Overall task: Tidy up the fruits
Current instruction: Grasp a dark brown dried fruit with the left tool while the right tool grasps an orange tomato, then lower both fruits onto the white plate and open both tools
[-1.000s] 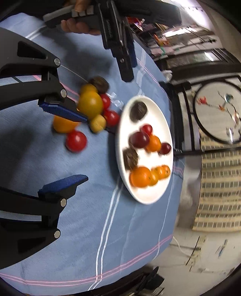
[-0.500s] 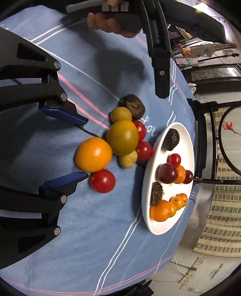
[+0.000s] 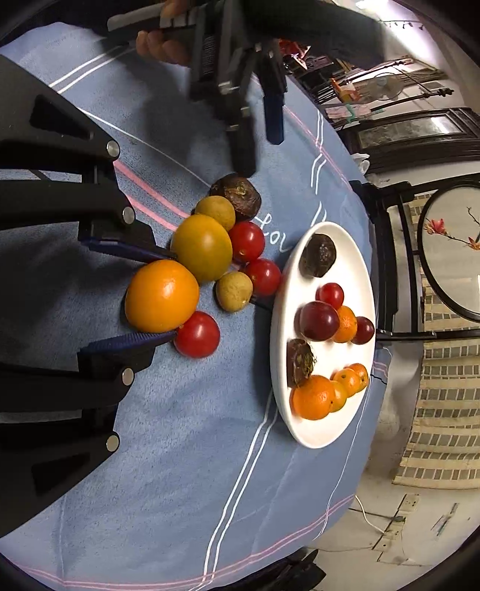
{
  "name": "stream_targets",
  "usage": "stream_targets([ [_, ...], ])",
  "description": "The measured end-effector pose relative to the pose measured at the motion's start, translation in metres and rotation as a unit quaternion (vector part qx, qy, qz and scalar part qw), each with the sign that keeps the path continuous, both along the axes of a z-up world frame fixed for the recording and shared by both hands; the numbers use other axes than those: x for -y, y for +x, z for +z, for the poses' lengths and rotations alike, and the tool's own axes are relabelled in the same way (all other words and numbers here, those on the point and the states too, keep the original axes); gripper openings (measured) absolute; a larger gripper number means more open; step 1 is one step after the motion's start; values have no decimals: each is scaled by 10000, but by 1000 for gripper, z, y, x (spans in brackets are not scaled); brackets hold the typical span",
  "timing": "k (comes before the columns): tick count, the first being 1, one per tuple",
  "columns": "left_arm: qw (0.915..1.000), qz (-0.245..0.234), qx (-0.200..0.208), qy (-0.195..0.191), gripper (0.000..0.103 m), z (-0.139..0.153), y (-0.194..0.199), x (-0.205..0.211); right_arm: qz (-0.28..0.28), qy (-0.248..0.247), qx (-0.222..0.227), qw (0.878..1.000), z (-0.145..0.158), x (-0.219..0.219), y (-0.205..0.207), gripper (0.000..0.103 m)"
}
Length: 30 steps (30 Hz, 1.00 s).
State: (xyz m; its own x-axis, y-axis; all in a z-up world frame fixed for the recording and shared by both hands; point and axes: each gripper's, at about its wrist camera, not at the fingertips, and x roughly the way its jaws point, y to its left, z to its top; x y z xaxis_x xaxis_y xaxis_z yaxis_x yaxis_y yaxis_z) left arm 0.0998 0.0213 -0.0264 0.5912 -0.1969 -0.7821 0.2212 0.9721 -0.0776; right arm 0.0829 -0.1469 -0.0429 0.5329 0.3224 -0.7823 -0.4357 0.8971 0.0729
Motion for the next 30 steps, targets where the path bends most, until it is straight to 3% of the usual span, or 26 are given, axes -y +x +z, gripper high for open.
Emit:
stream_targets([
  [3, 9995, -154, -25, 279, 91, -6, 0, 6, 35, -4, 30, 10000, 1, 0, -1, 37],
  [11, 9986, -237, -249, 398, 87, -24, 5, 13, 68, 21, 133, 9999, 6, -1, -4, 37],
  [15, 9983, -224, -85, 528, 84, -26, 6, 23, 103, 35, 178, 9998, 8, -2, -6, 37],
  [17, 9985, -243, -38, 497, 78, -26, 7, 27, 120, 15, 188, 9997, 8, -3, -6, 37],
  [20, 9988, -345, 20, 343, 59, -24, 12, 32, 129, -11, 203, 9997, 7, -4, -6, 37],
  [21, 9988, -413, 31, 268, 44, -23, 12, 33, 128, -8, 204, 9997, 7, -4, -6, 37],
  [26, 9993, -320, 76, 161, 41, -16, 8, 27, 35, 129, 343, 9993, 14, 1, -7, 37],
  [30, 9990, 4, 388, -203, 41, 13, 3, 12, -179, 376, 681, 9968, 35, 8, -6, 37],
])
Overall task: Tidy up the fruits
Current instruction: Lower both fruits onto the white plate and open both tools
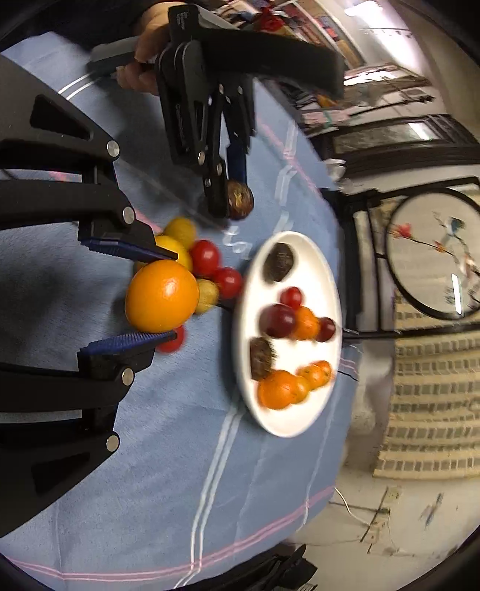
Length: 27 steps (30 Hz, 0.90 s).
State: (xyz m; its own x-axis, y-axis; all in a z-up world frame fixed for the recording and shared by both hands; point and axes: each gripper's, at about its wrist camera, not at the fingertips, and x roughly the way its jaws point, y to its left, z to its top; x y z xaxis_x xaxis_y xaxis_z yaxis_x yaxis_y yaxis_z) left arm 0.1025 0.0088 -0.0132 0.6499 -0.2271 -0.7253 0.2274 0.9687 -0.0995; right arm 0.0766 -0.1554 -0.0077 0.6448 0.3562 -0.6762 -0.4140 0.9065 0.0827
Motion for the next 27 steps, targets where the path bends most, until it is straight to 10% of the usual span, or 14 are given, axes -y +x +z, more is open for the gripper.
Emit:
stream_targets([
  [10, 9966, 526, 539, -345, 41, 60, 44, -8, -201, 192, 539, 9982, 45, -18, 50, 37],
  [27, 9960, 891, 95, 27, 51, 11, 130, 10, -535, 512, -206, 9970, -6, -17, 130, 43],
])
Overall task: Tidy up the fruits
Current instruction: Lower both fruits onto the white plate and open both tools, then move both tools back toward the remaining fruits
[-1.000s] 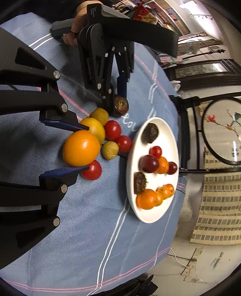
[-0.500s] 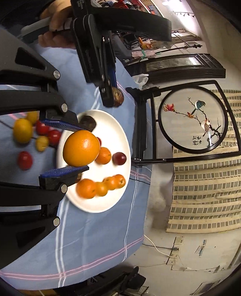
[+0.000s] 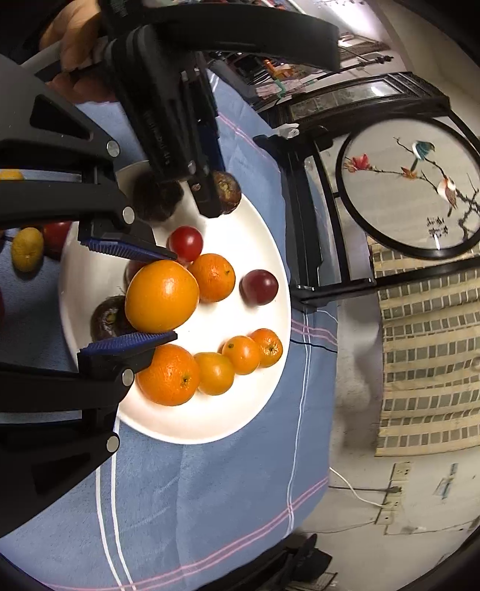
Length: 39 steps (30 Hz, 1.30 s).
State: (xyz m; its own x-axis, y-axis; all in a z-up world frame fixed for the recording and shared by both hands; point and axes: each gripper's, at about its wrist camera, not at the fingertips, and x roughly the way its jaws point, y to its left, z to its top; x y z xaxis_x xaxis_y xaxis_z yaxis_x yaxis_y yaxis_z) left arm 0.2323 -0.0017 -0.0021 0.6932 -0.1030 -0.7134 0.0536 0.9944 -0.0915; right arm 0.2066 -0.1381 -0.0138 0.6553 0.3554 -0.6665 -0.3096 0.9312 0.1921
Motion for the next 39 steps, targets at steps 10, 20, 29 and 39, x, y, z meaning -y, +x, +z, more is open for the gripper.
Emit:
stream_targets([
  [10, 9994, 220, 257, -53, 80, 13, -44, -7, -152, 82, 122, 9998, 12, 22, -29, 60],
  [20, 10000, 58, 36, 16, 85, -5, -95, -12, 185, -88, 69, 9998, 9, 34, -82, 61],
  [29, 9999, 3, 128, -40, 88, -7, -123, -26, 1130, -383, -106, 9928, -5, 5, -131, 61],
  [39, 9998, 32, 36, -199, 88, -7, -123, -36, 1217, -1178, -323, 9850, -33, -22, -129, 56],
])
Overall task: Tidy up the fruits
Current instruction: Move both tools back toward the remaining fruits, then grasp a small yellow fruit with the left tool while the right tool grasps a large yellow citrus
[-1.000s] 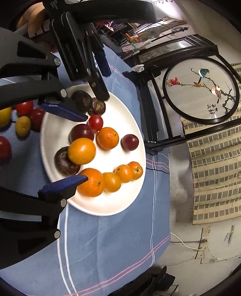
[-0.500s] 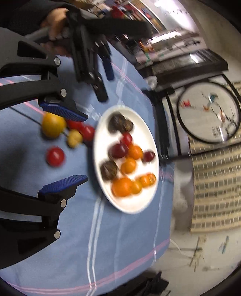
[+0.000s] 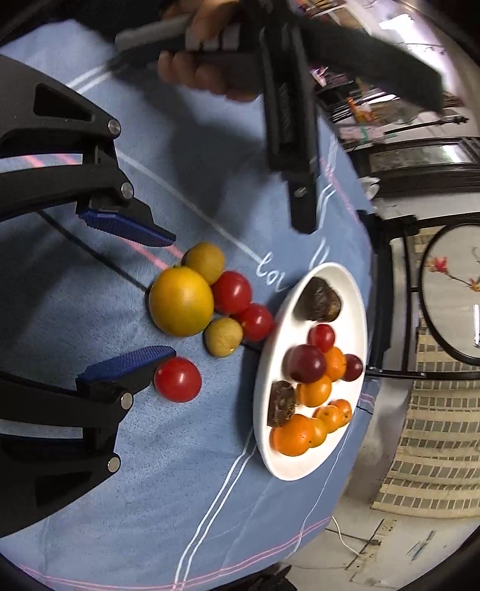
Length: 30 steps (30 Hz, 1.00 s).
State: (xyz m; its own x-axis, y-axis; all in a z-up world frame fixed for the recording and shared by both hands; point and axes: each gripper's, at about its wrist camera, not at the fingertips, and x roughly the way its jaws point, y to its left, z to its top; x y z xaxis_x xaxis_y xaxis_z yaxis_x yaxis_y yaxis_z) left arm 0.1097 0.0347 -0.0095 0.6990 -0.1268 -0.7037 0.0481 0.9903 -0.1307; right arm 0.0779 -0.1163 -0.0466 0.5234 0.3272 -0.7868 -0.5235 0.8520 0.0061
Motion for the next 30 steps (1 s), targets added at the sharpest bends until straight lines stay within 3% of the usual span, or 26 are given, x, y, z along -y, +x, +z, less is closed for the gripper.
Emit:
stream_targets([
  [3, 10000, 12, -40, -14, 88, -1, 1, -1, 69, -171, 25, 9998, -4, -9, 7, 52],
  [5, 10000, 16, -66, -14, 88, -2, 2, -1, 74, -250, 64, 9996, -6, -12, 11, 42],
  [8, 10000, -4, -86, -31, 88, -3, 2, -1, 116, -329, 199, 9992, -4, -15, 6, 41],
  [14, 9997, -214, -115, -23, 88, -3, -2, 8, -110, 242, 213, 9994, 13, 11, 8, 41],
  [22, 9953, -939, -200, 109, 89, -10, -12, 44, -1234, 1179, 197, 9851, 34, 82, 24, 41],
  [27, 9904, -1356, -205, 147, 89, -12, -23, 64, -1418, 1195, 72, 9826, 28, 88, 30, 41],
  [30, 9869, -1572, -201, 297, 82, -16, -27, 77, -1329, 1172, 84, 9841, 27, 83, 30, 41],
])
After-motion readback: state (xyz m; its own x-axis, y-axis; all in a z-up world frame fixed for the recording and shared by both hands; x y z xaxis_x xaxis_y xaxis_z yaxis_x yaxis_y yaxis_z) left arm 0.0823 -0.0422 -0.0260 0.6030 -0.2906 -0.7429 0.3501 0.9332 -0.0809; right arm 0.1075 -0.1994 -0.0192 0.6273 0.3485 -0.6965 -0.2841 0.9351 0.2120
